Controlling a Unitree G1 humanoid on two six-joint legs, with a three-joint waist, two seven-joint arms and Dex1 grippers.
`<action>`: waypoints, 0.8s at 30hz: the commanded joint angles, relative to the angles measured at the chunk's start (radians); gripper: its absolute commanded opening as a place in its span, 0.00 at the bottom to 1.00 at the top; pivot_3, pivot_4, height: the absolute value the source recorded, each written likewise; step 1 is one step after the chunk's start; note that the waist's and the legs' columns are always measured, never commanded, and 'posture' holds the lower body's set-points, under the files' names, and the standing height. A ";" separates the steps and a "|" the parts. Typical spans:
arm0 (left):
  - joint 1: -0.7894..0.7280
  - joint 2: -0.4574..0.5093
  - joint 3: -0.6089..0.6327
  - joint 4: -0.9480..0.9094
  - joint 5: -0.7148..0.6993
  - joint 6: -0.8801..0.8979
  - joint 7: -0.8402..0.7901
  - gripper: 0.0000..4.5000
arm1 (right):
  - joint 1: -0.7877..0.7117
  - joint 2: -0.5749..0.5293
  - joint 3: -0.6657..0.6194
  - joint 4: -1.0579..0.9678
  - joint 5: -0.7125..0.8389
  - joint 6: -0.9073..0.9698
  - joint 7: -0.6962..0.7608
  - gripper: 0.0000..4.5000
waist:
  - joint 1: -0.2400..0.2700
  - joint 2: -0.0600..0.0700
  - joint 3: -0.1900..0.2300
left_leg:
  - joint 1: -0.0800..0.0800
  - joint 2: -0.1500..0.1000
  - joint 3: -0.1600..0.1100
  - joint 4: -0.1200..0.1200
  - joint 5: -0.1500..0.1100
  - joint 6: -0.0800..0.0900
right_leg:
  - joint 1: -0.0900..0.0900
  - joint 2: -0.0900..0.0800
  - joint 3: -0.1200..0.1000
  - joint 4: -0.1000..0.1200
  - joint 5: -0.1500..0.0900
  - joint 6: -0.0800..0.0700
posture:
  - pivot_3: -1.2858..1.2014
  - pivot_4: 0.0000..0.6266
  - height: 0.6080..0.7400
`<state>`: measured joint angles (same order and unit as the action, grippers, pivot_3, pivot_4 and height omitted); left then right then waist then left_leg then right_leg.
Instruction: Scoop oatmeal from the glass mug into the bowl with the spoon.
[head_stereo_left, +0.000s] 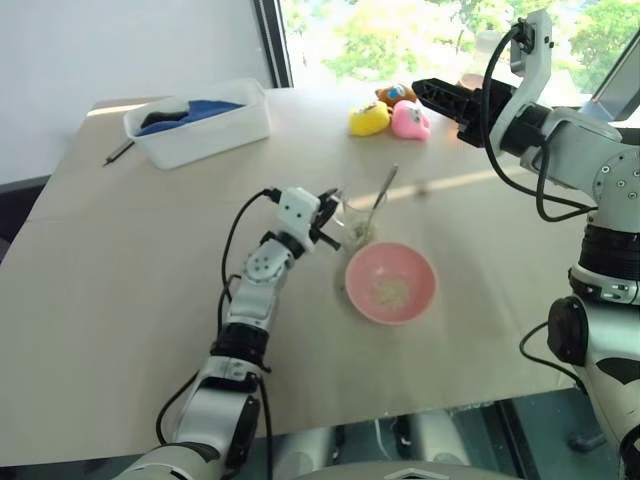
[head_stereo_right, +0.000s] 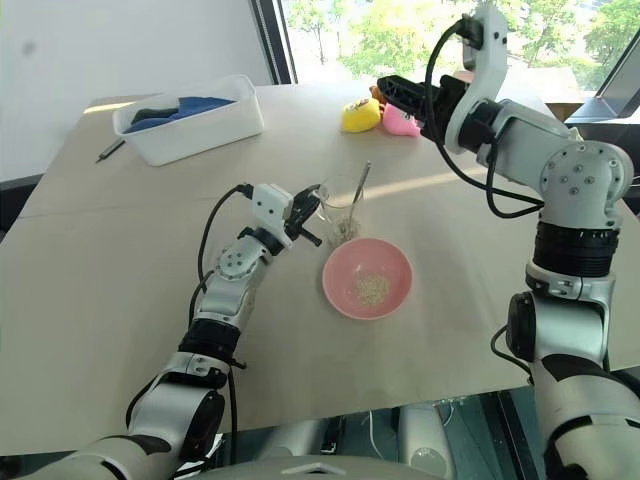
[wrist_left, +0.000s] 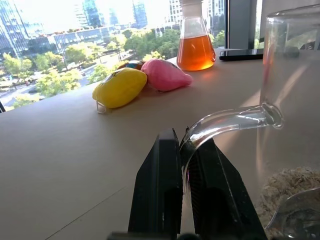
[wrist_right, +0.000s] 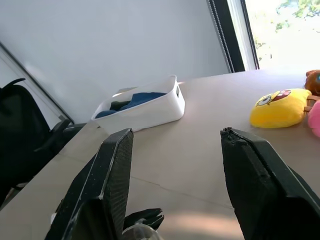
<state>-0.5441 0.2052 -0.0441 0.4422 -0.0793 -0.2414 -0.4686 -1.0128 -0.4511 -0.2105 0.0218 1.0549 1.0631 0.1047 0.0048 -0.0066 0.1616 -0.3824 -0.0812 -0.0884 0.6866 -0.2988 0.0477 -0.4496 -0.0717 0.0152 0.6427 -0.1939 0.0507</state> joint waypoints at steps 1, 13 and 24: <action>0.008 0.008 0.004 -0.011 0.002 0.002 -0.005 0.08 | -0.018 0.003 -0.023 -0.024 -0.029 -0.029 0.023 0.63 | -0.001 0.000 0.000 | 0.000 0.000 0.000 0.000 0.000 0.000 | 0.000 0.000 0.000 0.000 0.000 0.000 | 0.52 0.24 1.00; 0.041 0.033 0.007 -0.086 0.010 0.022 -0.010 0.31 | 0.010 0.015 -0.037 -0.042 -0.084 -0.043 0.061 0.63 | -0.018 0.000 0.000 | 0.000 0.000 0.000 0.000 0.000 0.000 | -0.001 0.000 0.000 0.000 0.000 0.000 | 0.52 0.24 1.00; 0.184 0.097 0.026 -0.347 -0.042 0.137 -0.049 0.31 | 0.187 -0.060 -0.059 -0.138 -0.147 -0.092 0.158 0.63 | -0.016 0.000 0.000 | -0.001 0.000 0.000 0.000 0.000 0.000 | -0.001 0.000 0.000 -0.001 0.000 0.000 | 0.52 0.24 1.00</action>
<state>-0.3734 0.2900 -0.0366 0.1742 -0.1012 -0.1209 -0.5084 -0.8313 -0.4920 -0.2303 -0.0663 0.9114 1.0035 0.2394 -0.0109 -0.0064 0.1618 -0.3830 -0.0812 -0.0886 0.6862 -0.2988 0.0476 -0.4502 -0.0720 0.0155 0.6423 -0.1940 0.0507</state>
